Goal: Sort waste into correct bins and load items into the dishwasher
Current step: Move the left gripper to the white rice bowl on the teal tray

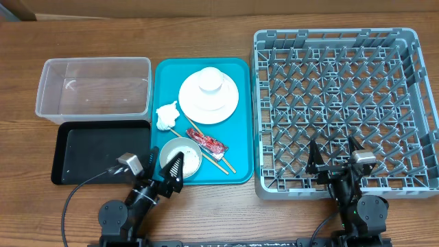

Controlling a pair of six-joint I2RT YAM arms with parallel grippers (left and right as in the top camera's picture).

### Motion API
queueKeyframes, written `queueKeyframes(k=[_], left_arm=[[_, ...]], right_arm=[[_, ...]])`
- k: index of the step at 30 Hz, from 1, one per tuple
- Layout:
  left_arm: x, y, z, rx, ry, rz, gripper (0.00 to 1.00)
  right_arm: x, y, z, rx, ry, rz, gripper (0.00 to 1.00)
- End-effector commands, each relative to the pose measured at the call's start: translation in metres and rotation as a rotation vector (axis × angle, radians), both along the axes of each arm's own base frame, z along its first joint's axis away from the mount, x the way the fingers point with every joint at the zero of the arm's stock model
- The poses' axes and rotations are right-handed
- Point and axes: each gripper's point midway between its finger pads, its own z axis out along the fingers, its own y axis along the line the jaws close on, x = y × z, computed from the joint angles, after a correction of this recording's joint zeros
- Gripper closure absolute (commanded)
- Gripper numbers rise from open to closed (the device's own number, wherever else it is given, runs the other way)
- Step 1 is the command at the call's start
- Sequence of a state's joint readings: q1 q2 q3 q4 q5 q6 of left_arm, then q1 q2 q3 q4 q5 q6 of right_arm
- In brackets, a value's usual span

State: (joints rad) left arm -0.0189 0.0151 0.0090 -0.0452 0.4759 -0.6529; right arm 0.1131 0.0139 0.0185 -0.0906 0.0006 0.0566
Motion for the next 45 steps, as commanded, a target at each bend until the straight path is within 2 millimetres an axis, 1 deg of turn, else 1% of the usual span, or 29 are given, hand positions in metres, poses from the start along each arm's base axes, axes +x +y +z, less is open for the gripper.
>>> queueKeyframes(k=[1, 3, 6, 7, 8, 11, 14, 20, 23, 26, 29, 33, 35, 36, 40, 42, 45], left_arm=[[-0.016, -0.023, 0.006, -0.018, -0.01, -0.16, 0.0], [-0.018, -0.025, 0.013, -0.018, -0.022, -0.175, 0.0], [-0.024, -0.027, 0.032, -0.016, -0.05, -0.192, 0.0], [-0.029, -0.027, 0.045, -0.015, -0.056, -0.191, 0.0], [-0.035, -0.025, 0.065, 0.005, -0.082, -0.181, 0.0], [-0.045, -0.02, 0.094, 0.016, -0.103, -0.146, 0.0], [-0.056, -0.018, 0.118, 0.041, -0.112, -0.13, 0.0], [-0.064, -0.017, 0.154, 0.063, -0.049, -0.126, 0.0], [-0.062, -0.02, 0.173, 0.088, -0.01, -0.151, 0.0], [-0.055, -0.02, 0.18, 0.132, 0.092, -0.162, 0.0], [-0.047, -0.019, 0.177, 0.18, 0.257, -0.186, 0.0], [-0.039, -0.019, 0.163, 0.229, 0.498, -0.238, 0.0], [-0.033, -0.015, 0.149, 0.238, 0.642, -0.24, 0.0], [-0.031, -0.016, 0.139, 0.226, 0.731, -0.255, 0.0], [-0.031, -0.02, 0.11, 0.184, 0.951, -0.302, 0.0], [-0.029, -0.019, 0.098, 0.175, 1.034, -0.31, 0.0], [-0.017, -0.014, 0.079, 0.194, 1.122, -0.291, 0.0]], right_arm=[[0.0, 0.0, -0.001, 0.008, -0.006, -0.001, 0.0], [0.0, 0.0, -0.001, 0.008, -0.006, -0.001, 0.0], [0.0, 0.0, -0.001, 0.008, -0.006, -0.001, 0.0], [0.0, 0.0, -0.001, 0.008, -0.006, -0.001, 0.0], [0.0, 0.0, -0.001, 0.008, -0.006, -0.001, 0.0], [0.0, 0.0, -0.001, 0.008, -0.006, -0.001, 0.0], [0.0, 0.0, -0.001, 0.008, -0.006, -0.001, 0.0], [0.0, 0.0, -0.001, 0.008, -0.006, -0.001, 0.0], [0.0, 0.0, -0.001, 0.008, -0.006, -0.001, 0.0], [0.0, 0.0, -0.001, 0.008, -0.006, -0.001, 0.0], [0.0, 0.0, -0.001, 0.008, -0.006, -0.001, 0.0], [0.0, 0.0, -0.001, 0.008, -0.006, -0.001, 0.0], [0.0, 0.0, -0.001, 0.008, -0.006, 0.0, 0.0], [0.0, 0.0, -0.001, 0.008, -0.006, -0.001, 0.0], [0.0, 0.0, -0.001, 0.008, -0.006, -0.001, 0.0], [0.0, 0.0, -0.001, 0.008, -0.006, -0.001, 0.0], [0.0, 0.0, -0.001, 0.008, -0.006, -0.001, 0.0]])
